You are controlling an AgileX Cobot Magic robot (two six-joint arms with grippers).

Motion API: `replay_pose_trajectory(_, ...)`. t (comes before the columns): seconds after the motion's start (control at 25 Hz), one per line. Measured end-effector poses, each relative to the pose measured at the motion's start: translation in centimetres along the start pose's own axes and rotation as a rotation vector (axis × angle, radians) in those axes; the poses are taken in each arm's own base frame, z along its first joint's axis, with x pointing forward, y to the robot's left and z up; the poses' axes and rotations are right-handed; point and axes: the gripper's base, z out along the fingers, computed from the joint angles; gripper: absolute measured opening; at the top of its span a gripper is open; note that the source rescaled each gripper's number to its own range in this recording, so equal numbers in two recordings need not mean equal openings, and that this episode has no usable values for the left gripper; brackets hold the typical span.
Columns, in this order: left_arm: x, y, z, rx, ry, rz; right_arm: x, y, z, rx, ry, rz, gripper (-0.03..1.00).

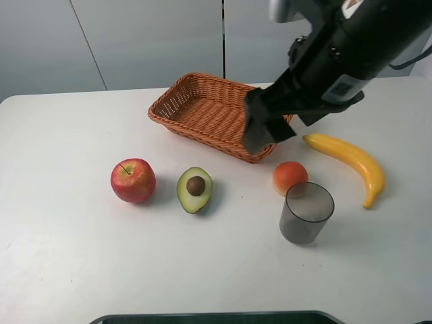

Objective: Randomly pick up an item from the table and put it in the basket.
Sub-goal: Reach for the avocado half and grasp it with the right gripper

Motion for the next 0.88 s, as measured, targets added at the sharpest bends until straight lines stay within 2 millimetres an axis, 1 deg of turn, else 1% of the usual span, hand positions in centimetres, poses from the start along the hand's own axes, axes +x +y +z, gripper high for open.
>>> replay_pose_trajectory(0.16, 0.0, 0.0, 0.0, 0.000, 0.000, 0.000, -1.4, 2.1, 2.0, -0.016, 0.016, 0.112, 1.00)
replay_pose_trajectory(0.44, 0.0, 0.0, 0.0, 0.000, 0.000, 0.000, -2.7, 5.2, 6.1, -0.036, -0.056, 0.286, 1.00)
replay_pose_trajectory(0.56, 0.0, 0.0, 0.0, 0.000, 0.000, 0.000, -2.7, 5.9, 7.9, -0.016, -0.053, 0.364, 1.00)
replay_pose_trajectory(0.64, 0.0, 0.0, 0.0, 0.000, 0.000, 0.000, -2.8, 6.0, 9.1, 0.021, -0.039, 0.402, 1.00)
replay_pose_trajectory(0.76, 0.0, 0.0, 0.0, 0.000, 0.000, 0.000, -3.3, 6.2, 10.4, 0.083, -0.029, 0.450, 1.00)
replay_pose_trajectory(0.88, 0.0, 0.0, 0.0, 0.000, 0.000, 0.000, -3.9, 6.9, 11.4, 0.136, -0.037, 0.471, 1.00)
